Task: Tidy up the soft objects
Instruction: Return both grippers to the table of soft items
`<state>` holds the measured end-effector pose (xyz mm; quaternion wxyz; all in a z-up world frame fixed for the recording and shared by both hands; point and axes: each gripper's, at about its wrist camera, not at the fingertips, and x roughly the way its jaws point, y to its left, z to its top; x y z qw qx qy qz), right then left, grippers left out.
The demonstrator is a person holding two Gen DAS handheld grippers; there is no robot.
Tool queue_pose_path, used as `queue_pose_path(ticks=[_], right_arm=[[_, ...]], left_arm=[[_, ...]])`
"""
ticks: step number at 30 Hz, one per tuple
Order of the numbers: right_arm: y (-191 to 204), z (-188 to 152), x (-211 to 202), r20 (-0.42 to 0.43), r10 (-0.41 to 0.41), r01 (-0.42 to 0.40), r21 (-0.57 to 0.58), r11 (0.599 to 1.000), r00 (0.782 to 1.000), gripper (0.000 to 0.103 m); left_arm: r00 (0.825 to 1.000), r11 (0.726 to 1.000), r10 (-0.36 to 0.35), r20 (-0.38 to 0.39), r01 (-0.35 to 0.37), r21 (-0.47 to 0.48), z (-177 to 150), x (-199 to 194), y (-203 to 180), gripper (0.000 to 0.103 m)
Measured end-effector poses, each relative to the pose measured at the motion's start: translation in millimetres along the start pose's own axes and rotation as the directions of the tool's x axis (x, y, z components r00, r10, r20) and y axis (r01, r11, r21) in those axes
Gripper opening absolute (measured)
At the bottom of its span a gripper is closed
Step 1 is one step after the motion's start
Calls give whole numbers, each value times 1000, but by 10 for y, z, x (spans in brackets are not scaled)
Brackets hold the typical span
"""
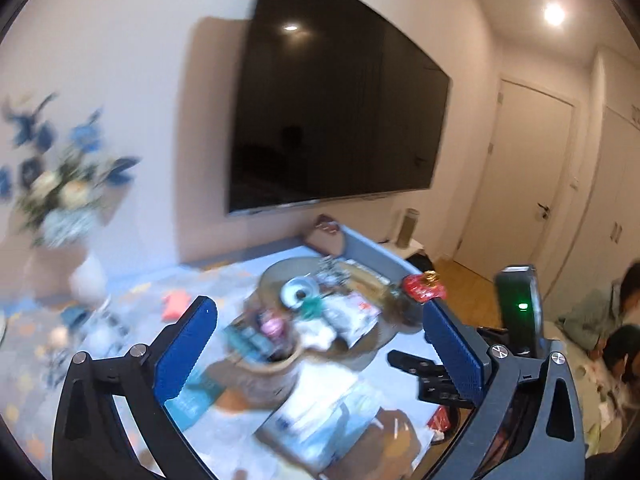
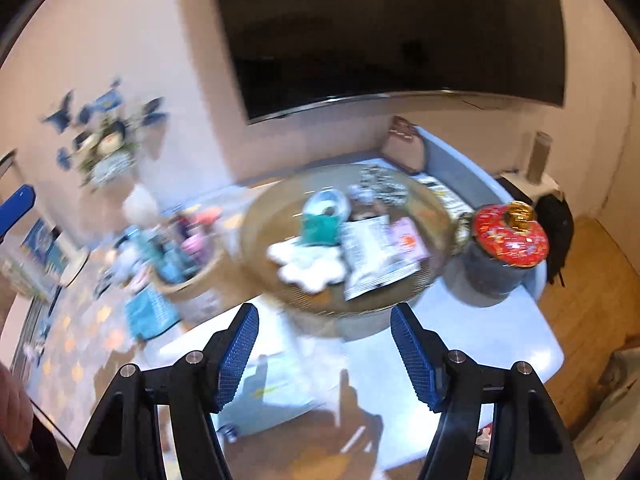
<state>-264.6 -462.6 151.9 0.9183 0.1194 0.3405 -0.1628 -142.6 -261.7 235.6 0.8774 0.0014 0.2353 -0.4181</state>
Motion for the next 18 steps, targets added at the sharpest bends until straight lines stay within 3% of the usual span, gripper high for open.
queue_pose_path(ticks=[3,7,10,11,12,14,18], right_arm=[[333,-113,-77,0,39,-39,-62,997,999,67],[807,-254,-58,-14,64,-66,-172,983,998,67],[1145,-330,15,-31,58,-64,-246,967,998,67],[1236,-348,38,-38,70,-77,-260,962,997,74],[1331,-366,72,-46,90,-99,-270,958,995,88],[1498,-407,169,-62,140,-152,-271,951,988,101],[1815,-558,516,-156,232,-264,-236,935,960,101]], left_arm=[[1000,997,-3,-19,2,-82,-226,-246,386,103],[988,974,149,-46,-155,-163,-515,-487,996,103],[958,930,269,-96,-284,-234,-718,-565,1517,103],[948,909,297,-116,-318,-271,-813,-559,1704,103],[937,888,323,-134,-349,-301,-918,-538,1867,103],[915,862,365,-174,-402,-308,-1121,-460,2095,103],[873,826,401,-279,-476,-301,-1506,-260,2426,102]])
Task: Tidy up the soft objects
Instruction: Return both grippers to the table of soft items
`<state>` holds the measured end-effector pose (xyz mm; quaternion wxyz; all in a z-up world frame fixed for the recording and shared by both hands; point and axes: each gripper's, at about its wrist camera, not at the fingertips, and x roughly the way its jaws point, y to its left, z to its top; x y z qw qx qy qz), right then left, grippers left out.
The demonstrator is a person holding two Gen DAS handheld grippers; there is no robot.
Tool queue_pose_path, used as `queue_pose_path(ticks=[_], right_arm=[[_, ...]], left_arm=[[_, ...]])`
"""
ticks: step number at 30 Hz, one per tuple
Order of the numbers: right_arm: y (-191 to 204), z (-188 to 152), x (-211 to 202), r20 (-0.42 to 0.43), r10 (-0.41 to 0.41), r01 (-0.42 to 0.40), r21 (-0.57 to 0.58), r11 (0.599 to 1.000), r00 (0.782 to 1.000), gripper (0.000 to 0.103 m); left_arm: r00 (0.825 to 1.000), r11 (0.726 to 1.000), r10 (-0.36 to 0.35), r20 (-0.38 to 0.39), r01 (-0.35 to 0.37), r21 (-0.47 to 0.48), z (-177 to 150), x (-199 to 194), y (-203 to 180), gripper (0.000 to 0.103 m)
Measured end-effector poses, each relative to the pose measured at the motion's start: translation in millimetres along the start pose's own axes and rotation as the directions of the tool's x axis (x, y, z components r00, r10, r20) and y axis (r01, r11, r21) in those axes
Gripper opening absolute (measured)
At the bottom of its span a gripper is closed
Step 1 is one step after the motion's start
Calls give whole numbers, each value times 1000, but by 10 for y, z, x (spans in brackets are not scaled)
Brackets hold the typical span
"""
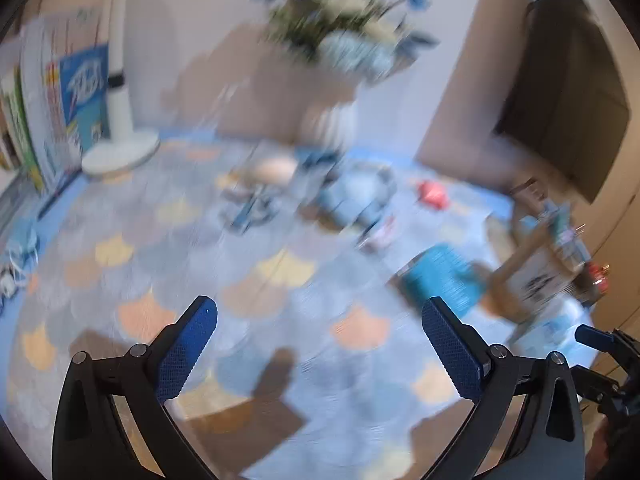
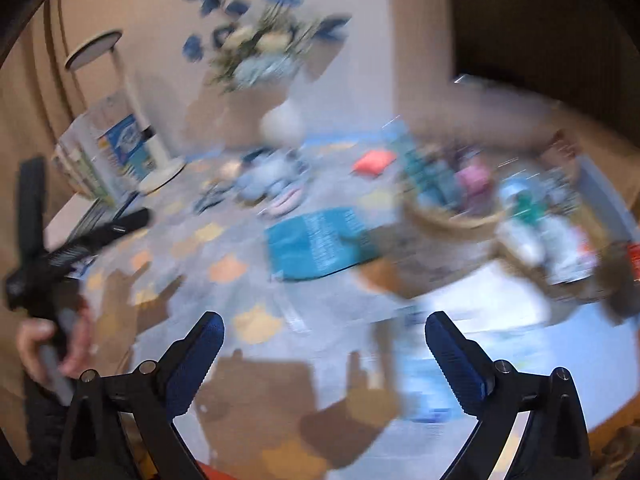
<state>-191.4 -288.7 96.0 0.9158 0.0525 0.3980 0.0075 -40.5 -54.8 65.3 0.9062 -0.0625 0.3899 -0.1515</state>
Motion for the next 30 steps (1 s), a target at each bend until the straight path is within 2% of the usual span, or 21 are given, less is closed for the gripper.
queue_pose_path(ticks=[3,5,7,9,11,15,19,24,28,30], right_arm=[[198,-69,383,-51,6,-6,-14,1000,999,101],[312,-126,577,-44,-5,3,-38,999,999,101],[423,-192,687,35,-41,44,-96,994,999,101],[490,-260,747,124,-103,120,-141,983,987,101],[484,-276,833,141,-159,179,-145,973,977,101],[325,-249,875,134,-136,148,-82,986,982,101],[241,-255,945,87,-113,118,-49,992,990,101],[248,-261,992,68,-140,143,-47,989,988,101],[222,-257,1015,57,-145,147,-35,988,988,101],[222,-255,947,62,-177,178,-16,984,982,101]], left_arm=[[1000,1000,18,-17,-19,-20,-97,186,162,102],[999,999,33,-2,-33,-31,-136,254,221,102],[999,999,40,17,-39,-37,-193,281,273,102],[998,998,62,32,-61,-30,-282,338,303,102],[997,996,83,-13,-83,-38,-282,409,311,102],[998,998,55,2,-55,-15,-292,384,283,102],[999,998,41,-34,-42,-36,-289,447,324,102],[1000,997,-2,-26,-1,-81,-293,427,400,102],[1000,996,2,-14,-3,-86,-288,364,398,102],[999,994,38,-15,-40,-104,-277,205,396,102]])
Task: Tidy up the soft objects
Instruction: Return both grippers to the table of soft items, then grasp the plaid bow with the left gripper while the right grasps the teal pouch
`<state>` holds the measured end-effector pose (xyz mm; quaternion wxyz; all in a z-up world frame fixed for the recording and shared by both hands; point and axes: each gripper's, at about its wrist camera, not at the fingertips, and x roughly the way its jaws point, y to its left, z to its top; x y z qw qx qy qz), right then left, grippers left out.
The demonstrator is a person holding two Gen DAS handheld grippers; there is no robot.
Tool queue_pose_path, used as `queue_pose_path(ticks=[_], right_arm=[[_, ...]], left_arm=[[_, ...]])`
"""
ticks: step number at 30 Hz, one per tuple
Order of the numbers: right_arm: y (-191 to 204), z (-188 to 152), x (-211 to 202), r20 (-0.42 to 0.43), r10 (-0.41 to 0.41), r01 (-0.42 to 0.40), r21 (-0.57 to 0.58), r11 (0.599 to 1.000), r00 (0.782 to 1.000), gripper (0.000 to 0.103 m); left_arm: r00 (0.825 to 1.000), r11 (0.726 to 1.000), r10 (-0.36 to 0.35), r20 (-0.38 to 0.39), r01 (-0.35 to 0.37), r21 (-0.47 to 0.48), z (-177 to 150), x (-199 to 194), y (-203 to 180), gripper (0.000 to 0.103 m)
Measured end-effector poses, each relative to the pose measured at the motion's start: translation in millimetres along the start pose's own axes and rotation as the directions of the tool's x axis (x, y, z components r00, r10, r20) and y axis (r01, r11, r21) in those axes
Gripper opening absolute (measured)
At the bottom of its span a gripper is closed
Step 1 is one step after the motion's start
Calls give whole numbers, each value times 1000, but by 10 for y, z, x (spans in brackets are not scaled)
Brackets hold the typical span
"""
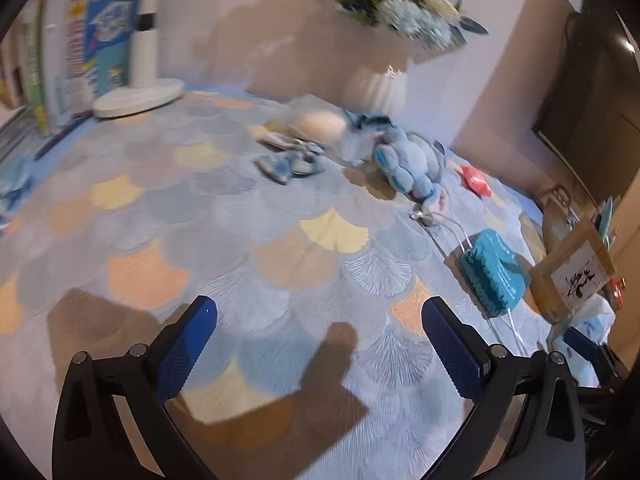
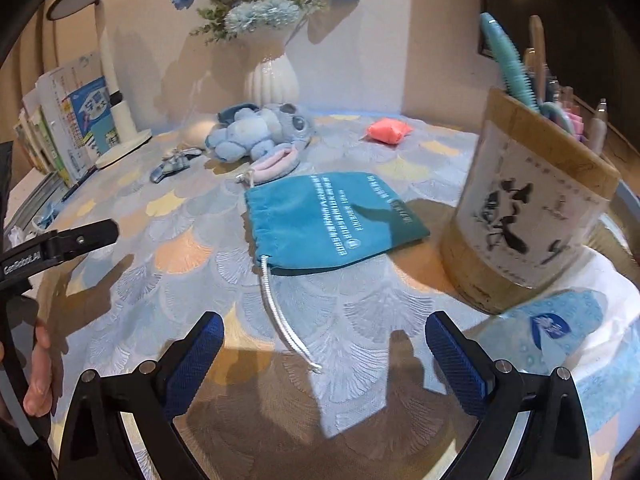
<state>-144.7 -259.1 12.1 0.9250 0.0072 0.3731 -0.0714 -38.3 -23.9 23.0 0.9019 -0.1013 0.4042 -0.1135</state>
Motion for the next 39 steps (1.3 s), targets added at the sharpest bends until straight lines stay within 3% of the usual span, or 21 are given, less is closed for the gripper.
queue_pose_path(ticks=[2,4,6,8,10,15,19,26,31,32,33,36,39], right_arm=[[-3,46,-133,7,-30,30,26,999,1000,101],[40,175,-291,25,-59,58,24,998,998,101],[121,320,-341,13,-81,81,-3,997,997,103],[209,438,-276,-15,-71,71,-32,997,997,103],[266,506,-131,-31,-58,57,-38,998,998,103],[300,588,300,-64,-22,22,6,1000,998,103],[328,594,561,-88,-18,18,-2,1000,996,102],[303,540,712,-106,3,-2,12,1000,994,63],[288,542,708,-89,5,-3,23,1000,996,44],[287,542,705,-86,8,-6,24,1000,996,40],[288,543,701,-82,15,-13,24,1000,997,36],[299,540,694,-81,36,-35,14,999,996,27],[308,509,595,-55,79,-79,3,997,995,20]], left_arm=[[997,999,30,78,-31,14,82,-329,-41,102],[982,998,60,179,-63,12,230,-631,-67,102],[980,997,72,184,-76,14,456,-745,-75,102],[991,997,56,118,-62,47,705,-641,-92,102],[991,994,76,109,-85,74,885,-468,-115,102],[997,986,68,35,-73,147,1079,213,-169,102],[992,972,125,-1,-123,200,1059,827,-109,102],[989,988,115,-89,-105,111,1169,1253,77,100],[978,964,196,-70,-180,195,1210,1394,-77,62],[980,960,191,-51,-176,218,1200,1381,-112,33],[982,959,181,-49,-165,231,1178,1372,-141,25],[976,942,216,-13,-204,267,1059,1265,-230,21],[992,969,122,-14,-116,217,902,1014,-197,21]])
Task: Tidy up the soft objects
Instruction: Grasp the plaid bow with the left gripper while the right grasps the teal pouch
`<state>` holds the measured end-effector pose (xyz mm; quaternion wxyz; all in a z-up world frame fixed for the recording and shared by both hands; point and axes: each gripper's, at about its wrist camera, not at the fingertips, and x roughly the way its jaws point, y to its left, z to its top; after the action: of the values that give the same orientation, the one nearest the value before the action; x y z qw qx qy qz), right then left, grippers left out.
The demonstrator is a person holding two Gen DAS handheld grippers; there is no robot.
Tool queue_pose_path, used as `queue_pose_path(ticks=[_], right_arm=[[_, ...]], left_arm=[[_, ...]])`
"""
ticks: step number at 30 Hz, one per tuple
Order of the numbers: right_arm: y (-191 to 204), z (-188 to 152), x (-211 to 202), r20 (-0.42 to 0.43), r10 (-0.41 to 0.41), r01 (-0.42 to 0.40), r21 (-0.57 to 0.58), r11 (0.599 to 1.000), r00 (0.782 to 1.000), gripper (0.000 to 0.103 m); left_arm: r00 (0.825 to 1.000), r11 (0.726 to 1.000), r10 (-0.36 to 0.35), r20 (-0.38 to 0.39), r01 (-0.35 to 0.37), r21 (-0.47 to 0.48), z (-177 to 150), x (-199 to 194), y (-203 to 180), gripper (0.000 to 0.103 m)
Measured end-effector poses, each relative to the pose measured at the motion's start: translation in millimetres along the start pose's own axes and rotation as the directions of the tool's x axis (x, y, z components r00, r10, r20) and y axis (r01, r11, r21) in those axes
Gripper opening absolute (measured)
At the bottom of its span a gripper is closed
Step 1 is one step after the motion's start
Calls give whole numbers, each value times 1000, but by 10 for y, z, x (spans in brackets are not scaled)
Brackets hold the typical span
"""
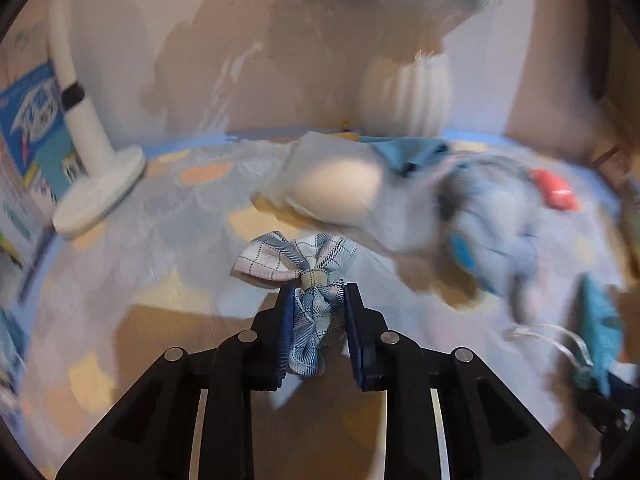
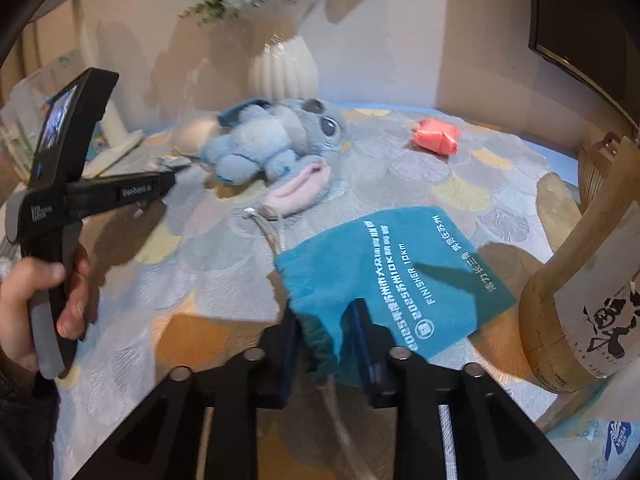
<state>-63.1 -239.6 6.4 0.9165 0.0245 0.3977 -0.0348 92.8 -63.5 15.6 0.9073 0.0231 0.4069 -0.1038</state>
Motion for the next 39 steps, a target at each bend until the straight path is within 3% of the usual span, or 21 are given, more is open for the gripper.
queue_pose_path(ticks=[5,10,11,14,17,18,20,23,25,35,37,39], right_arm=[[7,-233,-430,72,171,-169,-39,985,983,20],[173,-579,-708,18,250,-244,-150,958,968,21],[180,-640,-741,8,242,-238,-158,958,970,25],[156,-764,-729,-77,210,-220,-146,965,975,72],[21,-847,-845,-71,219,-224,-75,972,973,78],[-35,-862,-887,-69,242,-245,-37,969,968,87],[-111,-880,-880,-82,258,-256,33,966,963,92],[-126,-861,-750,-119,273,-262,101,960,955,92],[-79,-810,-614,-137,243,-228,114,967,960,93],[303,-445,-213,-108,104,-100,38,994,989,95],[331,-422,-181,-100,82,-79,29,996,992,88],[357,-414,-169,-88,31,-30,13,999,996,72]], left_arm=[[996,996,-80,49,81,-26,-455,-486,-46,21],[991,991,-123,61,126,-53,-670,-720,-93,21],[991,991,-122,57,124,-50,-696,-722,-105,21],[994,995,-91,64,93,-26,-730,-694,-136,21],[995,997,-81,62,81,11,-749,-684,-211,21],[994,996,-81,69,80,26,-759,-703,-237,22],[992,995,-96,84,93,37,-767,-742,-243,22],[988,993,-116,99,115,13,-764,-770,-177,22],[987,992,-126,101,127,-5,-757,-769,-140,22],[987,992,-125,97,126,1,-750,-762,-148,22],[987,992,-129,97,130,-1,-749,-760,-142,22],[987,992,-129,98,130,1,-749,-760,-140,22]])
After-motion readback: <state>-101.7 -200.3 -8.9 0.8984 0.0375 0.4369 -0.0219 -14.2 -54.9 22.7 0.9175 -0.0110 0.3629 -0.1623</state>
